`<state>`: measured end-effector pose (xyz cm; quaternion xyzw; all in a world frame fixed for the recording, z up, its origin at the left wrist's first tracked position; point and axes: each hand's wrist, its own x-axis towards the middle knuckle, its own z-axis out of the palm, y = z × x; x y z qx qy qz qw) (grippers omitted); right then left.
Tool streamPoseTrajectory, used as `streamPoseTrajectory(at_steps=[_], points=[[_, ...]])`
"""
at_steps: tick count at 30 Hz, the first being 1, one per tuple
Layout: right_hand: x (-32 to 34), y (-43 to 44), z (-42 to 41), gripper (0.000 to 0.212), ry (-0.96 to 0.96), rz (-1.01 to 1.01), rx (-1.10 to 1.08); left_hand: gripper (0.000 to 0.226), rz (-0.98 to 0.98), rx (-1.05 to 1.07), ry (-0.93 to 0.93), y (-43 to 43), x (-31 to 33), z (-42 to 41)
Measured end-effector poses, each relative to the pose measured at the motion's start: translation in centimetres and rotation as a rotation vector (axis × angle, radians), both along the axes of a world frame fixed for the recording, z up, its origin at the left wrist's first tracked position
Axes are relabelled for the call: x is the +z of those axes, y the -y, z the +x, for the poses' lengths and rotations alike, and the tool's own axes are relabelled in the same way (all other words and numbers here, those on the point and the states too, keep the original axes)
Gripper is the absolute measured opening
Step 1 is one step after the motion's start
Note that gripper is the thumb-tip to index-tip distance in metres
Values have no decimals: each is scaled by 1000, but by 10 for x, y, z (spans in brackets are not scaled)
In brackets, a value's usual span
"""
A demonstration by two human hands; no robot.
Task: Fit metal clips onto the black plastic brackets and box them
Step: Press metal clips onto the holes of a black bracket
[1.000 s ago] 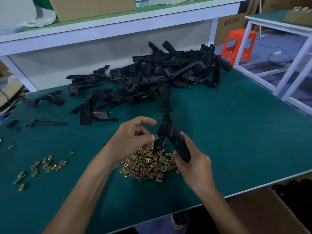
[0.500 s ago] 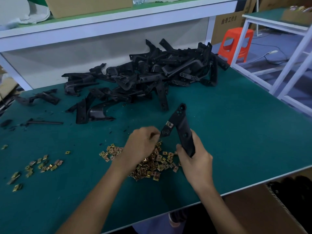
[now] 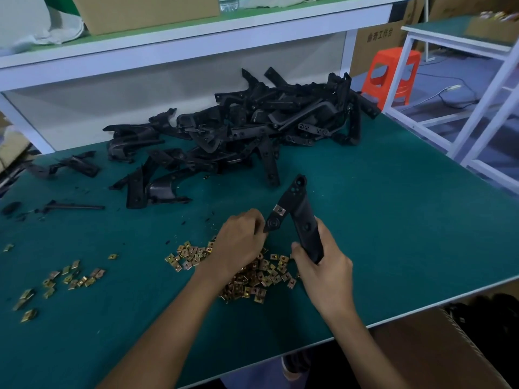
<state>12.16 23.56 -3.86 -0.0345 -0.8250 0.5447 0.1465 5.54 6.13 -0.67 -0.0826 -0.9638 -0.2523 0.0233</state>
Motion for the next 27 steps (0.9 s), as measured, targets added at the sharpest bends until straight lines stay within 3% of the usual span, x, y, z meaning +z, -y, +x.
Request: streamPoseTrajectory(at_steps=[2,6,10,17,27], points=[[1,0,1,54,-11,8,5,15,232,88,57,3,5,4],[0,0,1,56,-25,40,15,25,816,205,201,11,27,21],[-1,1,1,58,-28,44,28,22,1065,209,285,19,48,34],[0,4,5,59,-72,116,65,14,1081,228,237,30,62,41],[1,6,7,63,-93,184,105,5,1137,87,246,27,76,48]])
